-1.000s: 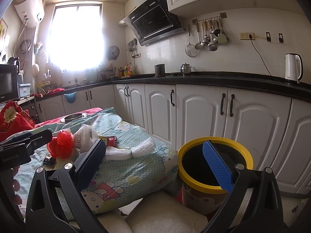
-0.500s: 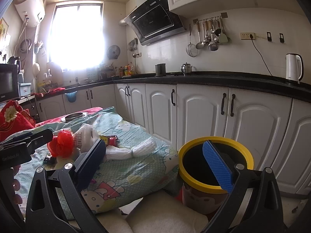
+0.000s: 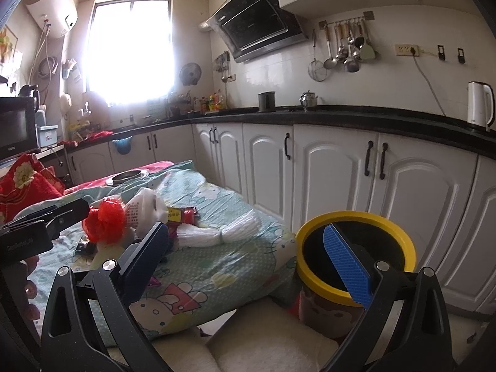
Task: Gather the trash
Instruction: 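Grasp the red plastic bag with the left gripper while the right gripper grasps the white plastic bag, then carry the red bag and white bag over the yellow bin with both grippers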
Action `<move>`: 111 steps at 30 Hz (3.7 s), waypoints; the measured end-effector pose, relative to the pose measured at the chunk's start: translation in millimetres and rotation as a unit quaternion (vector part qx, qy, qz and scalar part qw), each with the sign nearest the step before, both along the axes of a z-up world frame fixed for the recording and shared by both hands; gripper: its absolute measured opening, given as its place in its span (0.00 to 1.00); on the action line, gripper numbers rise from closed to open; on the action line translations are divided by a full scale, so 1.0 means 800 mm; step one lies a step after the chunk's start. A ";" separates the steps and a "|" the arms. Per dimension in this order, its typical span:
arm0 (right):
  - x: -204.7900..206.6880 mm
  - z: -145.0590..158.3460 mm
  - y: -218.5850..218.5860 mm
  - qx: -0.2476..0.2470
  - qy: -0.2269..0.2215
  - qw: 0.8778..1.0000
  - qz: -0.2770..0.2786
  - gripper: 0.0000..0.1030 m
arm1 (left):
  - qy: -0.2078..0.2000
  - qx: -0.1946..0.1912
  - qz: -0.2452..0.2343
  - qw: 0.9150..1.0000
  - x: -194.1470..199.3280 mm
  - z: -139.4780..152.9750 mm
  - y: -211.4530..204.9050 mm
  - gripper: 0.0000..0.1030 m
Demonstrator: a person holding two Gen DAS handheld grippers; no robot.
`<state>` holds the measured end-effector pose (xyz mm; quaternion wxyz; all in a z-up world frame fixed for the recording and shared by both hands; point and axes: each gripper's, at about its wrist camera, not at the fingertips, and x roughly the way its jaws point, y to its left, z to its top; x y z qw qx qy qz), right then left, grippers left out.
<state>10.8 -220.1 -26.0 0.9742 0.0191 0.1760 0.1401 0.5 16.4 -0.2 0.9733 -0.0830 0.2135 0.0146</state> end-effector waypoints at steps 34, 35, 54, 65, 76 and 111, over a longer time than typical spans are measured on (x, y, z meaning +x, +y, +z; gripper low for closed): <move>0.235 -0.059 0.044 -0.034 0.177 0.983 0.035 0.81 | 0.089 -0.154 0.072 0.981 0.097 -0.063 0.158 0.90; 0.240 -0.063 0.043 -0.028 0.186 0.981 0.037 0.80 | 0.092 -0.163 0.065 0.980 0.098 -0.066 0.159 0.89; 0.231 -0.071 0.023 0.010 0.212 0.973 0.087 0.11 | 0.084 -0.148 0.034 0.985 0.063 -0.041 0.152 0.20; 0.211 -0.019 -0.018 0.017 0.144 0.987 0.066 0.11 | 0.017 -0.103 0.006 0.995 0.063 0.032 0.107 0.19; 0.195 0.011 -0.103 0.030 0.112 0.993 -0.006 0.11 | 0.020 -0.082 -0.071 0.994 0.123 0.044 0.005 0.19; 0.181 -0.035 -0.262 -0.022 0.110 0.976 -0.188 0.11 | 0.126 0.012 -0.196 0.972 0.243 -0.033 -0.244 0.20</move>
